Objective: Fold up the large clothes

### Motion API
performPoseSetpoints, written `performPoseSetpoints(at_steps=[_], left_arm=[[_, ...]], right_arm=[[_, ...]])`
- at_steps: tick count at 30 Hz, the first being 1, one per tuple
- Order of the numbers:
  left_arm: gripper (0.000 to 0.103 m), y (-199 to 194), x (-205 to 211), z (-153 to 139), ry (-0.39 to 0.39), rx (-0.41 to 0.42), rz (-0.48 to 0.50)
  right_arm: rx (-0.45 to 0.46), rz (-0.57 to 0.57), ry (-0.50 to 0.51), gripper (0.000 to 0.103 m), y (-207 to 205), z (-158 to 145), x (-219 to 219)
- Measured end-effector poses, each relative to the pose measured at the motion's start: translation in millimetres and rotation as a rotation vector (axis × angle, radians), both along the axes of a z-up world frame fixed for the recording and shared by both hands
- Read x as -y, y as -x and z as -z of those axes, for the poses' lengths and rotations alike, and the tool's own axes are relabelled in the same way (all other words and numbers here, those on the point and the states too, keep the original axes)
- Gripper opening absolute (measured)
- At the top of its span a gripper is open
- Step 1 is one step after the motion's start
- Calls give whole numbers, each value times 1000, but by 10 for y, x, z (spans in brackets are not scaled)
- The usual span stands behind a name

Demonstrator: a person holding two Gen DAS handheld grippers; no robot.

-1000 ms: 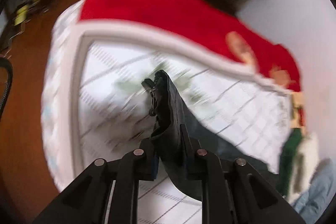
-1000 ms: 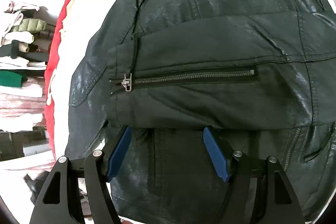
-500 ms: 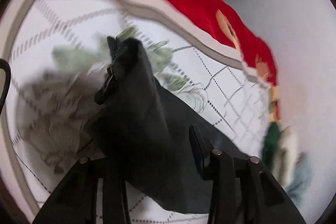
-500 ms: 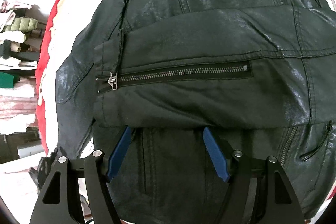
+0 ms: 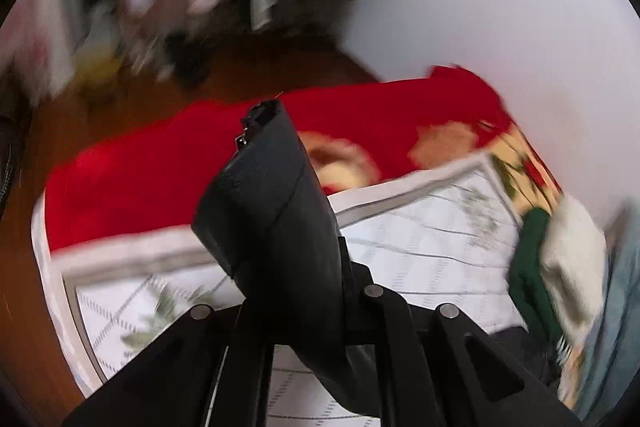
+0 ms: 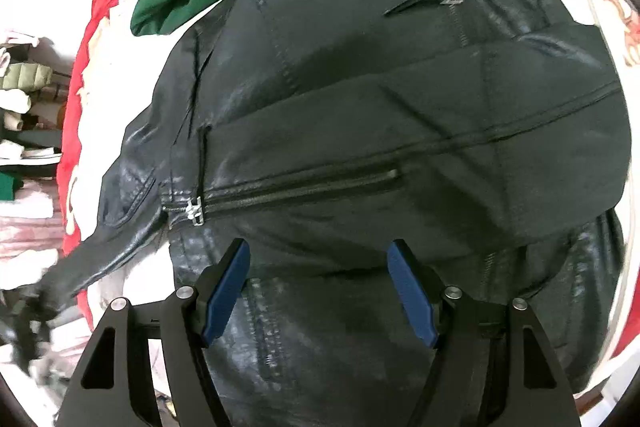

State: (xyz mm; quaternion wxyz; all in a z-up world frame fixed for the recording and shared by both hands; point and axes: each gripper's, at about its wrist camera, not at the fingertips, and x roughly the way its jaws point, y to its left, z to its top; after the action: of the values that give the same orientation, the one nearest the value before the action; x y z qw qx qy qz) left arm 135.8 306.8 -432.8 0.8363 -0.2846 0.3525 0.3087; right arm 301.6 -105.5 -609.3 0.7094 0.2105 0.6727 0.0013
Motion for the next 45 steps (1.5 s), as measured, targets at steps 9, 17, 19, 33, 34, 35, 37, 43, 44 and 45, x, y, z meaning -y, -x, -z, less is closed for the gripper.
performPoseSetpoints(at_steps=[9, 17, 19, 33, 34, 35, 37, 43, 44, 45], left_arm=[[5, -875, 2381, -441, -13, -68, 541], [5, -1306, 4944, 76, 56, -158, 977], [5, -1330, 5357, 242, 51, -208, 1041], [94, -1108, 4764, 465, 85, -314, 1009], [94, -989, 4525, 454, 37, -330, 956], [94, -868, 4293, 484, -19, -357, 903], [94, -661, 3905, 645, -120, -449, 809], [94, -422, 3115, 1224, -184, -647, 621], [94, -438, 3072, 1255, -199, -652, 610], [94, -475, 3045, 1305, -212, -659, 607]], right_arm=[[11, 128, 89, 73, 61, -134, 946], [-39, 286, 171, 73, 483, -7, 2133], [-53, 304, 186, 73, 578, 53, 2353], [-20, 303, 72, 77, 953, 263, 3175], [-9, 286, 44, 77, 949, 264, 3173], [-4, 260, 23, 77, 931, 275, 3158], [-8, 202, 11, 77, 855, 313, 3007], [-94, 78, -41, 77, 711, 724, 2723], [-78, 75, -31, 71, 688, 728, 2692], [-62, 70, -36, 57, 648, 723, 2663]])
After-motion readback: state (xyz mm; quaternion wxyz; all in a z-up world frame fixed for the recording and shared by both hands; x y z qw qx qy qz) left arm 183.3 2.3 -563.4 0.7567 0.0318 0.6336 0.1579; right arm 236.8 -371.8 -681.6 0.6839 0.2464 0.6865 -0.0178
